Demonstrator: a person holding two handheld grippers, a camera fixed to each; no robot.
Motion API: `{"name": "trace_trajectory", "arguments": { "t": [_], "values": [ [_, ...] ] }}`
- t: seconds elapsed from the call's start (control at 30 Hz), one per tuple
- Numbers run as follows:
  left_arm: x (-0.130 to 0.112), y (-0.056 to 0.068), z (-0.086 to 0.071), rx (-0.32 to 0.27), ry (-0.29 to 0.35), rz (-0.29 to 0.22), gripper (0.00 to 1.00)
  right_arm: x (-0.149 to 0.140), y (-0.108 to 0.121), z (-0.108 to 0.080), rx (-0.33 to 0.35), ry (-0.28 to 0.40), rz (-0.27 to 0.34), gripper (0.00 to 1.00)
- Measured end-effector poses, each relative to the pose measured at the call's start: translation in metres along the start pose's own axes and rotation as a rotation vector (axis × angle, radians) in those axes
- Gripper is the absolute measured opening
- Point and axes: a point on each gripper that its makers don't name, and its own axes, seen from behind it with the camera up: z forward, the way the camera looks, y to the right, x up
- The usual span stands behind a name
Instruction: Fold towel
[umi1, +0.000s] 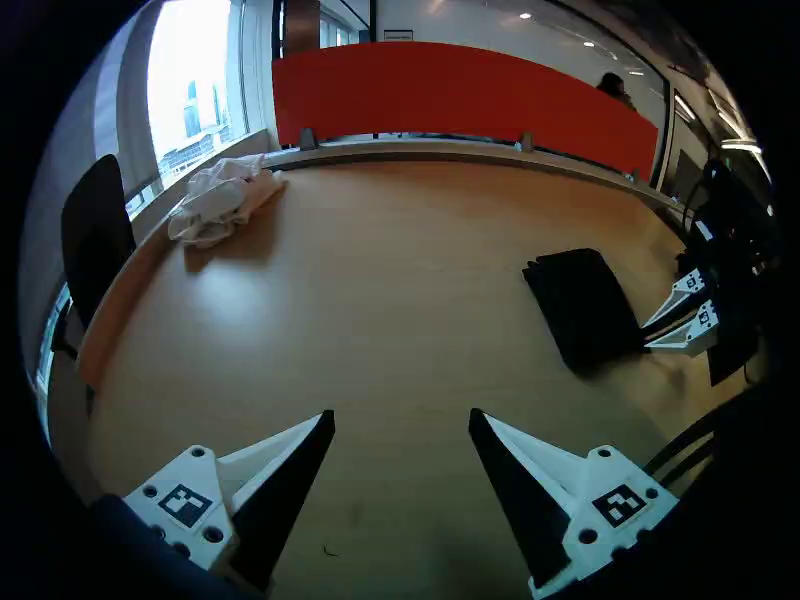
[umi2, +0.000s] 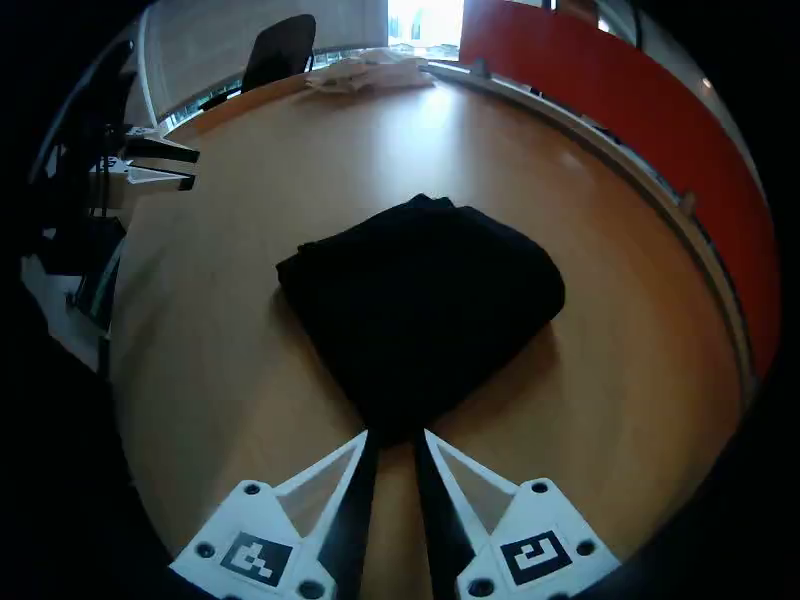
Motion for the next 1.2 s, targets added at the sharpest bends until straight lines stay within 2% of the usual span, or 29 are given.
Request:
{"name": "trace_trajectory", "arguments": {
  "t": [0.33, 0.7, 0.9, 1.2],
  "values": [
    [0.001, 0.000, 0.000, 0.000, 0.003, -0.002, 1.00, -0.001, 0.001, -0.001, -0.011, -0.005, 0.000, 0.08],
    [0.000, 0.001, -0.001, -0.007, 0.006, -0.008, 1.00, 0.006, 0.005, -0.005, -0.025, 0.010, 0.012, 0.05],
    [0.000, 0.001, -0.001, -0.010, 0.009, -0.014, 1.00, 0.022, 0.007, -0.015, -0.032, 0.042, 0.010, 0.05],
    [0.007, 0.001, -0.002, -0.018, 0.027, -0.002, 1.00, 0.076, 0.022, -0.040, -0.075, 0.143, -0.015, 0.05]
  ]
}}
